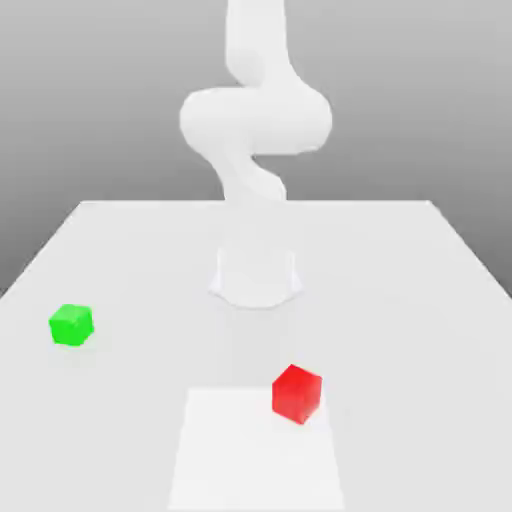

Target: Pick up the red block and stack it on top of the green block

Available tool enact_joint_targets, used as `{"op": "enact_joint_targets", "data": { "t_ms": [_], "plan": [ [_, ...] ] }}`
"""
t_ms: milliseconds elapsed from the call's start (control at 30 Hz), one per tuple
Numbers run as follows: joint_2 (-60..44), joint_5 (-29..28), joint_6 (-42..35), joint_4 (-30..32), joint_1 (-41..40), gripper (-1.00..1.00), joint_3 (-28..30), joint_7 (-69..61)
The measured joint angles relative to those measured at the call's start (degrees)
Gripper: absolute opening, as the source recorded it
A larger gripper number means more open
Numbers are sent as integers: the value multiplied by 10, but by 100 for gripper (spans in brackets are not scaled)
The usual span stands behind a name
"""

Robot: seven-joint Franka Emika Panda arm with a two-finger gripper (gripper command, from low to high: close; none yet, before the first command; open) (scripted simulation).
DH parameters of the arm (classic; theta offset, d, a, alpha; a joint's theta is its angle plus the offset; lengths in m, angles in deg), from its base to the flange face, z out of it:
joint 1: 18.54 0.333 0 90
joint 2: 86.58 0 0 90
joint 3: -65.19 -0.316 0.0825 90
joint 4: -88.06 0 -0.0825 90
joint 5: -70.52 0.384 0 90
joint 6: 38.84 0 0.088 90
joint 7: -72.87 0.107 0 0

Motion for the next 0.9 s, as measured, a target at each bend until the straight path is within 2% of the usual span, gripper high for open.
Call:
{"op": "enact_joint_targets", "data": {
  "t_ms": [400,567,700,800,833,900],
  "plan": [
    [-221,28,163,199,-46,0,-107,229],
    [-347,33,252,287,-56,0,-144,346],
    [-453,-42,335,294,-44,0,-115,426],
    [-516,-93,388,286,12,0,-48,464],
    [-530,-99,400,284,26,-100,-32,469],
    [-530,-99,401,284,26,-100,-32,469]
  ]
}}
